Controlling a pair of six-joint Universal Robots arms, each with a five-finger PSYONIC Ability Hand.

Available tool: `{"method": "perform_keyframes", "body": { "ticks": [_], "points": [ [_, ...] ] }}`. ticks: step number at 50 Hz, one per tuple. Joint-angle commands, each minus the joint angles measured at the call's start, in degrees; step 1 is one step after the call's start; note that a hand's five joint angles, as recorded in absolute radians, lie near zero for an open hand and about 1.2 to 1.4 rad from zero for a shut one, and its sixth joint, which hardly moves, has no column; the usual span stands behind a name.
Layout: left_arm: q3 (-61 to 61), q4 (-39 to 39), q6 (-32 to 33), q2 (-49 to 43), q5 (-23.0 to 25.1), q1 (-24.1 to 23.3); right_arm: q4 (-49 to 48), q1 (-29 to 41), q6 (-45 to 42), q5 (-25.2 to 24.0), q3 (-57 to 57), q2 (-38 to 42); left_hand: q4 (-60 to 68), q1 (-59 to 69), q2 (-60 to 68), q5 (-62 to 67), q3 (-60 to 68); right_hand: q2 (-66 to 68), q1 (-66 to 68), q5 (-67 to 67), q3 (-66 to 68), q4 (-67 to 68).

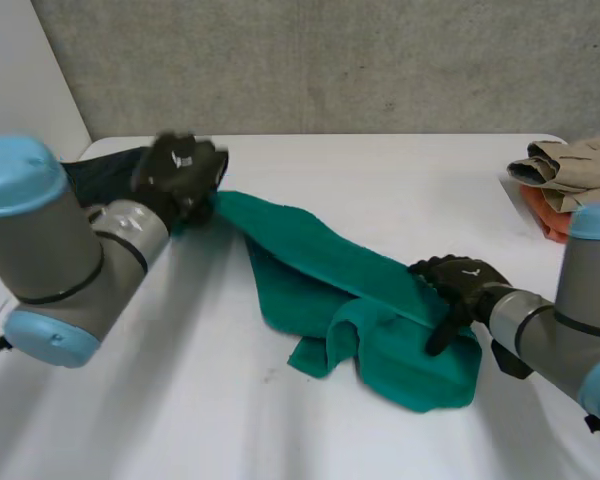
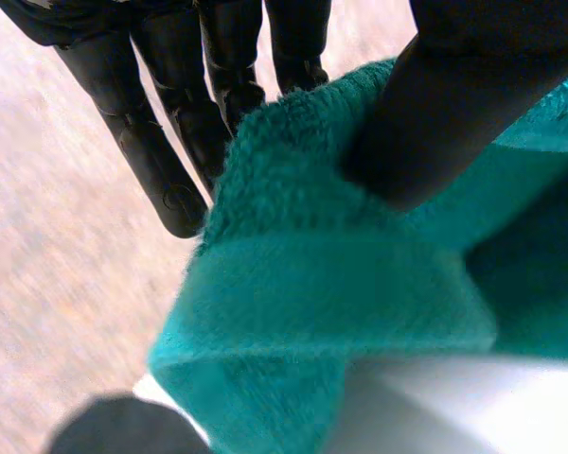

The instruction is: Fold the laundry.

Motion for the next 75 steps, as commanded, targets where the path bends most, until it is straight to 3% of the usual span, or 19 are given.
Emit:
{"method": "perform_keyframes", "body": {
  "ticks": [1, 8, 16, 17, 18, 19, 22, 26, 30, 31, 35, 42, 50, 54, 58, 64, 68, 71, 75],
  "points": [
    [2.5, -0.9, -4.6, 11.6, -0.7, -2.9, -0.7, 2.9, 6.7, 0.4, -2.1, 0.5, 11.4, 13.6, 11.5, 14.2, 11.9, -2.3, -3.4, -2.5, -2.1, -2.2],
    [2.7, -4.1, -5.1, 17.6, -0.9, -3.8, -1.1, 4.3, 13.2, 1.0, -3.7, 1.6, 11.4, 13.6, 11.5, 14.2, 11.9, -2.3, -3.4, -2.5, -2.1, -2.2],
    [3.3, -5.3, -5.4, 20.4, -1.2, -5.4, -1.3, 6.7, 13.2, 3.7, -7.3, 6.7, 11.4, 13.6, 11.5, 14.2, 11.9, -2.3, -3.4, -2.5, -2.1, -2.2],
    [3.4, -5.4, -5.5, 20.7, -1.2, -5.4, -1.3, 6.9, 13.2, 3.8, -7.3, 6.9, 11.4, 13.6, 11.5, 14.2, 11.9, 6.8, 5.7, 6.6, 6.9, 6.9],
    [3.3, -5.4, -5.5, 20.9, -1.3, -5.4, -1.4, 6.9, 13.2, 3.7, -7.3, 6.8, 11.4, 13.6, 11.5, 14.2, 11.9, 25.5, 24.4, 25.3, 25.7, 25.6],
    [3.4, -5.4, -5.5, 21.0, -1.6, -5.4, -2.0, 6.4, 13.2, 4.3, -6.8, 6.2, 11.4, 13.6, 11.5, 14.2, 11.9, 67.3, 66.2, 67.1, 67.5, 67.4],
    [3.2, -5.5, -5.4, 21.5, -2.8, -5.1, -3.3, 6.0, 12.9, 5.5, -6.4, 3.7, 11.4, 13.6, 11.5, 14.2, 11.9, 67.7, 66.6, 67.5, 67.9, 67.8],
    [2.0, -6.3, -5.0, 22.0, -3.8, -4.3, -5.0, 4.7, 7.7, 5.4, -4.2, -9.2, 11.4, 13.6, 11.5, 14.2, 11.9, 67.7, 66.6, 67.5, 67.9, 67.8],
    [0.6, -10.1, -4.9, 22.1, -3.8, -2.1, -2.6, -1.8, -7.6, 4.4, -3.8, -21.1, 11.4, 13.6, 11.5, 14.2, 11.9, 67.7, 66.6, 67.5, 67.9, 67.8],
    [0.3, -11.2, -4.8, 22.1, -3.8, -1.5, -0.1, -4.2, -15.0, 3.8, -4.2, -23.9, 11.4, 13.6, 11.5, 14.2, 11.9, 67.7, 66.6, 67.5, 67.9, 67.8],
    [-1.8, -16.8, -4.7, 21.9, -3.4, 1.2, 8.6, -7.6, -30.4, 3.2, -7.2, -27.7, 11.4, 13.6, 11.5, 14.2, 11.9, 67.7, 66.6, 67.5, 67.9, 67.8],
    [-6.8, -21.2, -4.3, 15.3, -3.0, 1.5, 22.1, -8.4, -38.8, 3.3, -9.7, -27.1, 11.4, 13.6, 11.5, 14.2, 11.9, 67.7, 66.6, 67.5, 67.9, 67.8],
    [-1.7, -17.5, 0.8, 2.3, -3.2, 1.1, 23.1, -5.4, -43.9, 6.4, -11.8, -12.5, 11.4, 13.6, 11.5, 14.2, 11.9, 67.7, 66.6, 67.5, 67.9, 67.8],
    [8.2, -12.6, 3.8, -4.5, -3.5, 0.5, 19.5, -2.5, -45.4, 11.9, -19.4, -4.7, 11.4, 13.6, 11.5, 14.2, 11.9, 67.7, 66.6, 67.5, 67.9, 67.8],
    [23.4, -6.3, 7.4, -11.1, -3.9, 0.2, 7.8, -1.0, -46.0, 17.5, -32.2, 1.6, 11.4, 13.6, 11.5, 14.2, 11.9, 67.7, 66.6, 67.5, 67.9, 67.8],
    [43.3, 1.9, 10.3, -14.6, -9.5, -1.5, -15.9, -0.9, -45.3, 17.1, -37.8, 0.8, 11.4, 13.6, 11.5, 14.2, 11.9, 67.7, 66.6, 67.5, 67.9, 67.8],
    [43.6, 3.6, 9.5, -14.1, -11.4, -2.8, -29.0, -0.9, -45.3, 15.2, -33.6, -3.2, 11.4, 13.6, 11.5, 14.2, 11.9, 67.7, 66.6, 67.5, 67.9, 67.8],
    [41.0, 3.2, 8.8, -13.0, -11.5, -3.1, -29.5, -0.8, -45.1, 12.4, -29.1, -6.3, 11.4, 13.6, 11.5, 14.2, 11.9, 67.7, 66.6, 67.5, 67.9, 67.8],
    [28.0, 3.6, 6.9, -6.9, -10.9, -2.7, -26.1, -0.7, -45.0, 10.7, -23.5, -7.3, 11.4, 13.6, 11.5, 14.2, 11.9, 67.7, 66.6, 67.5, 67.9, 67.8]
  ]
}}
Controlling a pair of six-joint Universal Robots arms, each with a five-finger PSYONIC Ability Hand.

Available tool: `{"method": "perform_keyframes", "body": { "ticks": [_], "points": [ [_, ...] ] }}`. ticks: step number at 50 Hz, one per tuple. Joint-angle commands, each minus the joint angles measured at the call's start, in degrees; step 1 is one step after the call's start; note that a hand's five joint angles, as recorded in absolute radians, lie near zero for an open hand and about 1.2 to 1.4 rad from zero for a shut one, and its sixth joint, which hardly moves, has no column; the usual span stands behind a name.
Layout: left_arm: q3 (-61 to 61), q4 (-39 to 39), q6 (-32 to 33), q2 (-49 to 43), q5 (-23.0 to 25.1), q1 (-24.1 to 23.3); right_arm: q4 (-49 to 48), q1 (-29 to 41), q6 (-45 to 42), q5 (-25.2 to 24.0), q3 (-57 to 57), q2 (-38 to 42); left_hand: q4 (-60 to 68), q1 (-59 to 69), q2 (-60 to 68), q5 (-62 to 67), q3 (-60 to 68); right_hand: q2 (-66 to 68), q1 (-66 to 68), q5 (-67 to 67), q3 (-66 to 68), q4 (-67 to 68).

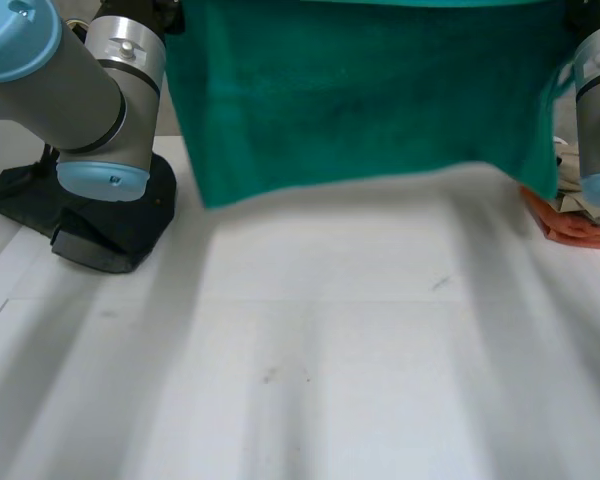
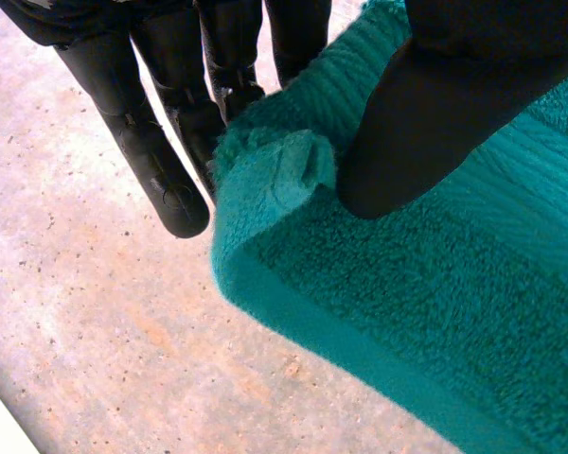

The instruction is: Fold the laundry.

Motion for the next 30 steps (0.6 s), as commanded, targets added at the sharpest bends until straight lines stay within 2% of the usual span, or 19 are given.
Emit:
{"method": "perform_keyframes", "body": {
  "ticks": [1, 6, 9, 17, 21, 23, 24, 25, 30],
  "points": [
    [-17.4, 0.3, -2.8, 7.6, 0.4, 0.0, 3.5, 0.1, 0.3, -4.0, 10.8, -3.7, 11.2, 13.6, 11.3, 12.8, 11.6, 12.5, 15.8, 10.9, 11.8, 11.3],
    [-29.0, 1.5, -3.5, 9.5, 0.9, 0.0, 11.0, -0.4, 2.0, -4.4, 16.7, -3.2, 11.2, 13.6, 11.3, 12.8, 11.6, 12.5, 15.8, 10.9, 11.8, 11.3],
    [-35.5, 2.3, -3.5, 9.4, 1.1, 0.1, 14.7, -1.3, 6.5, -4.7, 19.6, -1.5, 11.2, 13.6, 11.3, 12.8, 11.6, 12.5, 15.8, 10.9, 11.8, 11.3],
    [-44.1, 6.7, -3.7, 8.1, 2.4, 0.5, 19.9, -5.0, 25.2, -9.2, 20.7, 6.7, 11.2, 13.6, 11.3, 12.8, 11.6, 12.5, 15.8, 10.9, 11.8, 11.3],
    [-45.7, 7.1, -3.8, 6.7, 2.4, 0.6, 23.0, -8.0, 31.4, -11.0, 20.7, 8.7, 11.2, 13.6, 11.3, 12.8, 11.6, 2.6, 5.9, 1.1, 2.0, 1.4],
    [-46.1, 7.1, -3.8, 6.7, 2.3, 0.9, 24.9, -9.7, 33.6, -11.0, 20.9, 9.0, 11.2, 13.6, 11.3, 12.8, 11.6, -6.4, -3.1, -8.0, -7.1, -7.6],
    [-46.3, 7.1, -3.8, 6.7, 2.3, 1.1, 25.4, -10.2, 34.2, -11.0, 20.9, 9.1, 11.2, 13.6, 11.3, 12.8, 11.6, -13.5, -10.2, -15.0, -14.1, -14.7],
    [-46.6, 7.1, -3.8, 6.7, 2.3, 1.2, 26.4, -11.4, 35.3, -11.0, 20.9, 9.1, 11.2, 13.6, 11.3, 12.8, 11.6, -26.9, -23.6, -28.4, -27.5, -28.1],
    [-47.5, 7.1, -3.7, 7.2, 2.4, 2.2, 29.4, -15.0, 37.0, -10.9, 21.4, 9.0, 11.2, 13.6, 11.3, 12.8, 11.6, -34.4, -31.1, -35.9, -35.0, -35.6]
  ]
}}
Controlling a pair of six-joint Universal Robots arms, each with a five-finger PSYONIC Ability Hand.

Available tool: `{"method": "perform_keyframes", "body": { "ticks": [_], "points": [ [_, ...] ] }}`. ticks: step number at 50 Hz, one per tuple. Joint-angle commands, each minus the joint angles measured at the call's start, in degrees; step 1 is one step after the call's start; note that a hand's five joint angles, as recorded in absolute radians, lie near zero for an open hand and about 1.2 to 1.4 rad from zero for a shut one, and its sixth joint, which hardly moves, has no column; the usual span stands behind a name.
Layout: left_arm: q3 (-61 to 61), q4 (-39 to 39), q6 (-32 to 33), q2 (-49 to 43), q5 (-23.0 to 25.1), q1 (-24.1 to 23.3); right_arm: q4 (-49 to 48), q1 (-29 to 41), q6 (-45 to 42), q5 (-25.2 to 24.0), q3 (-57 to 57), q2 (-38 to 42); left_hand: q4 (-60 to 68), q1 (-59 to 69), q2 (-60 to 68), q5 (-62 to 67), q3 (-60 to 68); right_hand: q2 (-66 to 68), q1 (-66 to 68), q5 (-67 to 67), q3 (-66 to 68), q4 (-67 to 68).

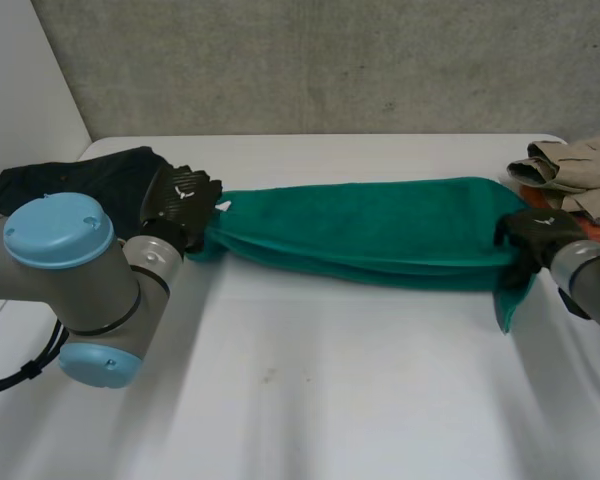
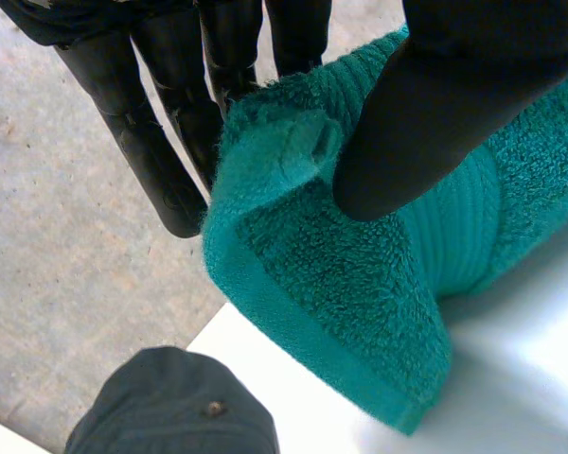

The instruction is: Fold the laundry.

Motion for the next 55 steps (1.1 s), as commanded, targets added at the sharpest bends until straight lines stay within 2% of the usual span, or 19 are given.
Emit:
{"method": "perform_keyframes", "body": {
  "ticks": [1, 6, 10, 12, 13, 14, 17, 25, 26, 31, 34, 38, 40, 44, 45, 46, 49, 53, 55],
  "points": [
    [-1.2, -0.2, 0.1, 0.6, -0.1, 1.3, 4.3, -5.0, 2.7, 0.1, 0.5, -0.2, 11.2, 13.6, 11.3, 12.8, 11.6, -3.0, -2.9, -2.1, -2.9, -3.1],
    [-2.3, -0.4, 0.1, 1.1, -0.1, 1.5, 8.1, -7.3, 3.0, -0.1, 1.0, -0.3, 11.2, 13.6, 11.3, 12.8, 11.6, -1.3, -1.3, -0.5, -1.3, -1.4],
    [-3.6, -0.8, 0.1, 2.3, -0.1, 1.5, 9.6, -8.1, 2.6, -0.6, 2.1, -1.1, 11.2, 13.6, 11.3, 12.8, 11.6, 5.4, 5.5, 6.3, 5.5, 5.3],
    [-4.8, -0.9, 0.1, 3.4, -0.2, 1.5, 9.9, -8.2, 2.2, -0.8, 2.8, -1.4, 11.2, 13.6, 11.3, 12.8, 11.6, 15.1, 15.2, 16.0, 15.2, 15.0],
    [-5.2, -1.1, 0.1, 3.8, -0.2, 1.5, 10.0, -8.2, 2.2, -0.9, 3.1, -1.5, 11.2, 13.6, 11.3, 12.8, 11.6, 25.1, 25.2, 26.0, 25.2, 25.0],
    [-5.7, -1.4, 0.2, 4.4, -0.2, 1.5, 9.9, -8.2, 1.9, -1.1, 3.5, -2.1, 11.2, 13.6, 11.3, 12.8, 11.6, 43.7, 43.8, 44.6, 43.7, 43.6],
    [-8.4, -3.2, 0.7, 8.3, -0.2, 1.5, 9.9, -8.2, -0.2, -1.6, 4.1, -4.1, 11.2, 13.6, 11.3, 12.8, 11.6, 43.9, 43.9, 44.7, 43.9, 43.8],
    [-13.6, -14.1, 0.9, 25.0, -0.1, 1.5, 13.3, -8.1, -23.4, -1.7, 7.8, -20.2, 11.2, 13.6, 11.3, 12.8, 11.6, 43.9, 43.9, 44.7, 43.9, 43.8],
    [-13.7, -15.3, 0.9, 26.8, -0.1, 1.5, 15.2, -8.0, -28.6, -1.4, 8.2, -23.9, 11.2, 13.6, 11.3, 12.8, 11.6, 43.9, 43.9, 44.7, 43.9, 43.8],
    [-12.7, -24.8, 1.1, 36.7, 0.1, 1.9, 21.2, -8.0, -40.0, -1.0, 9.0, -33.8, 11.2, 13.6, 11.3, 12.8, 11.6, 43.9, 43.9, 44.7, 43.9, 43.8],
    [-12.0, -28.3, 1.6, 38.1, 0.1, 2.5, 24.3, -7.6, -43.4, -1.0, 9.2, -37.3, 11.2, 13.6, 11.3, 12.8, 11.6, 43.9, 43.9, 44.7, 43.9, 43.8],
    [-11.8, -31.8, 3.5, 35.8, 0.2, 2.6, 26.0, -7.0, -44.4, -1.0, 10.6, -36.6, 11.2, 13.6, 11.3, 12.8, 11.6, 43.9, 43.9, 44.7, 43.9, 43.8],
    [-12.0, -32.1, 5.3, 31.3, 0.1, 2.5, 25.9, -6.7, -44.5, -1.0, 11.3, -34.9, 11.2, 13.6, 11.3, 12.8, 11.6, 43.9, 43.9, 44.7, 43.9, 43.8],
    [-10.1, -32.1, 8.9, 20.6, -0.2, 2.6, 25.4, -3.0, -44.5, 0.5, 11.1, -26.2, 11.2, 13.6, 11.3, 12.8, 11.6, 43.9, 43.9, 44.7, 43.9, 43.8],
    [-8.9, -32.0, 9.6, 18.3, -0.3, 2.6, 25.0, -1.4, -44.6, 2.6, 9.9, -22.2, 11.2, 13.6, 11.3, 12.8, 11.6, 43.9, 43.9, 44.7, 43.9, 43.8],
    [-5.8, -31.8, 10.5, 13.5, -0.4, 2.4, 24.9, -0.7, -44.7, 4.0, 8.8, -20.2, 11.2, 13.6, 11.3, 12.8, 11.6, 43.9, 43.9, 44.7, 43.9, 43.8],
    [0.4, -31.8, 11.9, 6.7, -1.0, 2.4, 23.8, 1.3, -44.8, 9.4, 3.4, -13.1, 11.2, 13.6, 11.3, 12.8, 11.6, 43.9, 43.9, 44.7, 43.9, 43.8],
    [13.7, -31.7, 12.6, -2.3, -1.6, 2.6, 19.2, 2.6, -44.6, 12.9, -7.2, -5.6, 11.2, 13.6, 11.3, 12.8, 11.6, 43.9, 43.9, 44.7, 43.9, 43.8],
    [22.5, -31.4, 12.9, -5.5, -2.1, 2.6, 16.3, 2.9, -44.3, 13.1, -11.3, -3.7, 11.2, 13.6, 11.3, 12.8, 11.6, 43.9, 43.9, 44.7, 43.9, 43.8]
  ]
}}
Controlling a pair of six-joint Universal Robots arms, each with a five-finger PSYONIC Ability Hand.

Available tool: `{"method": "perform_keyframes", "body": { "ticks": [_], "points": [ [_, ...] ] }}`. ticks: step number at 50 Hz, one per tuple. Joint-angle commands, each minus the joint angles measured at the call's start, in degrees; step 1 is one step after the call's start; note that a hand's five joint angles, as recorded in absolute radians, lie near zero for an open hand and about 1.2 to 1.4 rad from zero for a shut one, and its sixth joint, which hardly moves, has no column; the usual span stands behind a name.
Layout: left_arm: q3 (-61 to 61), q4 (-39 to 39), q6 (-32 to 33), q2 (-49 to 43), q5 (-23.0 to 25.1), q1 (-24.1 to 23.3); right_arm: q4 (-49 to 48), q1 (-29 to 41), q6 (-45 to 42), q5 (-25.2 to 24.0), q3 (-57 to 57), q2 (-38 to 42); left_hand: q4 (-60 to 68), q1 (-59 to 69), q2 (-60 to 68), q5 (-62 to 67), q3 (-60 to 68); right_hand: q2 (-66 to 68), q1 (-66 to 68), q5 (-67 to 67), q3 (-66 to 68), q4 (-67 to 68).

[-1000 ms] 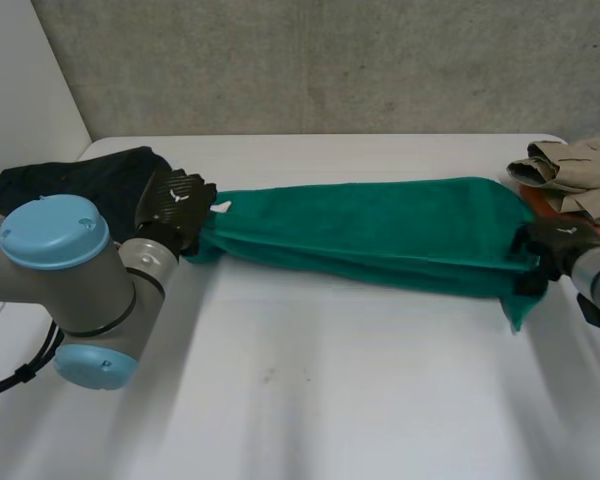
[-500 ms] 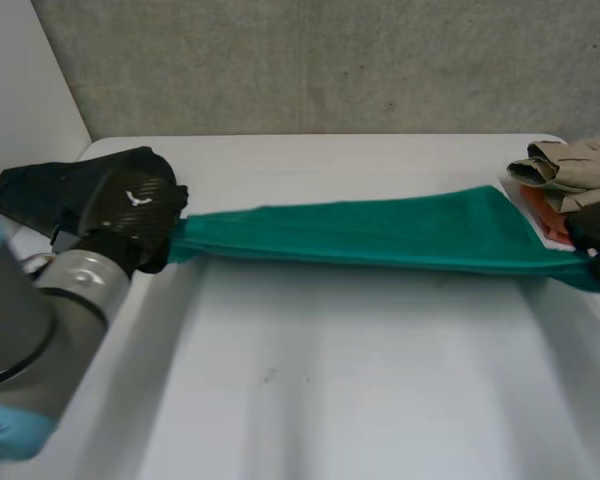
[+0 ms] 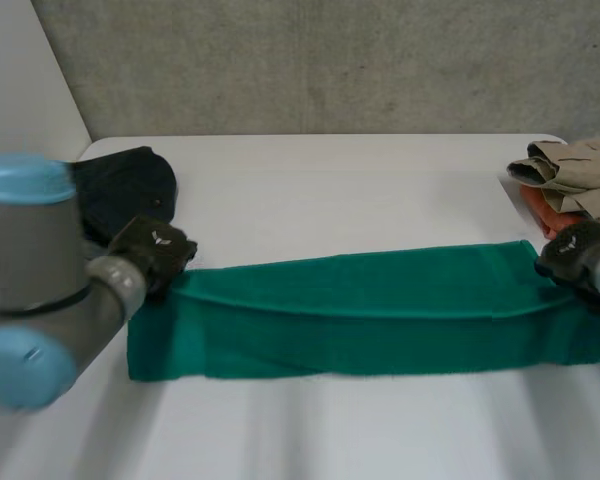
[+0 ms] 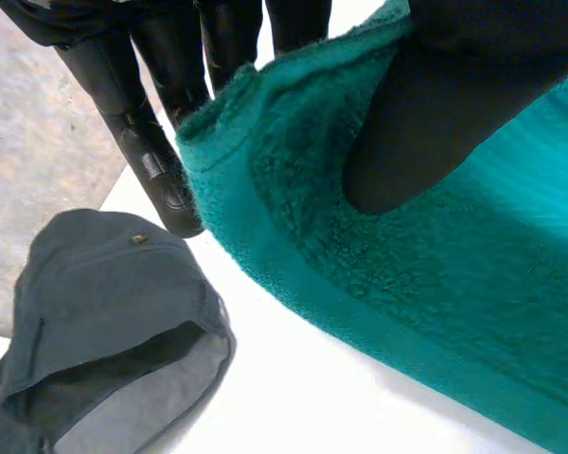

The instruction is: Fold the laundry.

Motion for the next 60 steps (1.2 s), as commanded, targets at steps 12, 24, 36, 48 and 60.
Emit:
{"method": "perform_keyframes", "body": {
  "ticks": [12, 24, 36, 48, 60],
  "points": [
    [49.2, 19.3, -0.8, -15.5, -3.2, -0.7, -56.5, 6.5, 6.3, 0.5, -22.9, 7.4, 11.2, 13.6, 11.3, 12.6, 11.6, 12.3, 14.7, 13.3, 11.9, 11.3],
    [25.9, 25.0, -8.0, -6.5, -3.8, 0.6, -52.6, 5.9, 12.3, -3.4, -12.8, 5.4, 11.2, 13.6, 11.3, 12.6, 11.6, 12.3, 14.7, 13.3, 11.9, 11.3],
    [8.9, 27.8, -11.1, -7.8, -3.4, 2.4, -40.5, 4.4, 22.6, -7.0, -4.9, 13.3, 11.2, 13.6, 11.3, 12.6, 11.6, 12.3, 14.7, 13.3, 11.9, 11.3],
    [4.2, 27.9, -11.1, -10.1, -3.3, 2.7, -28.7, -1.5, 38.9, -7.4, -6.4, 17.0, 11.2, 13.6, 11.3, 12.6, 11.6, -19.0, -16.5, -18.0, -19.4, -20.0],
    [-6.9, 27.2, -10.8, -1.6, -3.0, 2.7, -18.9, -6.1, 36.1, -10.7, -3.8, 12.3, 11.2, 13.6, 11.3, 12.6, 11.6, 12.3, 14.7, 13.3, 11.9, 11.3]
  ]
}}
